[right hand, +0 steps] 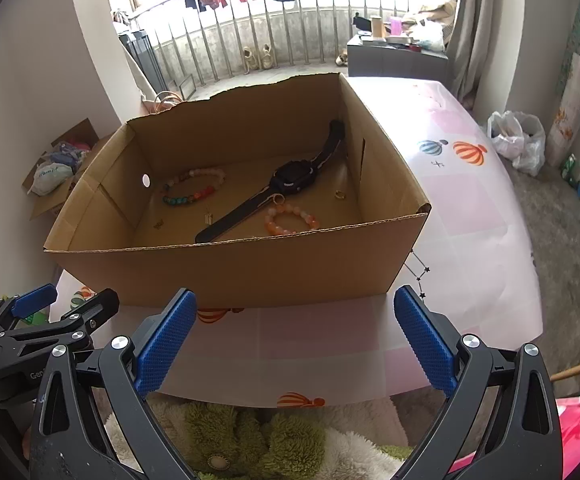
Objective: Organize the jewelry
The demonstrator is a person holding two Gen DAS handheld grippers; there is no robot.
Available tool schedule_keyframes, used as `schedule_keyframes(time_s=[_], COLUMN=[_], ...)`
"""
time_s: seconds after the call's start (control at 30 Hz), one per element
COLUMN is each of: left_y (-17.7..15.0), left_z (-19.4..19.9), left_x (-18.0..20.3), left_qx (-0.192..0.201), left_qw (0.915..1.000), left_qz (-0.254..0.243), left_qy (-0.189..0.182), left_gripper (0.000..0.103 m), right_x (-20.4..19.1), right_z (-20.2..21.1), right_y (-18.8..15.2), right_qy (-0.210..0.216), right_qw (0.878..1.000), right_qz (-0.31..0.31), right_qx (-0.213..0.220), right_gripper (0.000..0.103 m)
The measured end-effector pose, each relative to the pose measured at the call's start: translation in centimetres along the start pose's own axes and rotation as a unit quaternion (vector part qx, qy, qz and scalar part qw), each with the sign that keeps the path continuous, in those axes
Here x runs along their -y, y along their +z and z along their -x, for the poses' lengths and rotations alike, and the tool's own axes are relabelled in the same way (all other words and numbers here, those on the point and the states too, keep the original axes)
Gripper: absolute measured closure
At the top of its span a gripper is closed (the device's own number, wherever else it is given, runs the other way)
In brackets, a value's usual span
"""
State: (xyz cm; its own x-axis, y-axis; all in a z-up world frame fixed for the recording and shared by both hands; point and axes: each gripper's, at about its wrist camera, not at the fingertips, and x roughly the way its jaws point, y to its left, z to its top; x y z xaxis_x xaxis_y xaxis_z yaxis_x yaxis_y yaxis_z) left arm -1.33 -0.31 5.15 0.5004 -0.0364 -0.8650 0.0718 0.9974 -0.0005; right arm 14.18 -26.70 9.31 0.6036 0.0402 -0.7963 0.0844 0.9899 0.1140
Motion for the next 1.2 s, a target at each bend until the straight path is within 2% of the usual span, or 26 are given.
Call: schedule_keyframes(time_s=[1.2], left_y=[0.00], left_z=[-0.24], left_x=[0.03], left_qx=[-0.005], left_qw=[1.0000], left_qz=[0.002], left_qy=[0.006], left_gripper=[0.006], right_x=[0.21], right_z=[-0.25], right_y=[0.06], right_qy=[0.003], right_qw=[1.000], right_qz=[-0.004], right_qx=[-0.008], right_gripper=[0.008])
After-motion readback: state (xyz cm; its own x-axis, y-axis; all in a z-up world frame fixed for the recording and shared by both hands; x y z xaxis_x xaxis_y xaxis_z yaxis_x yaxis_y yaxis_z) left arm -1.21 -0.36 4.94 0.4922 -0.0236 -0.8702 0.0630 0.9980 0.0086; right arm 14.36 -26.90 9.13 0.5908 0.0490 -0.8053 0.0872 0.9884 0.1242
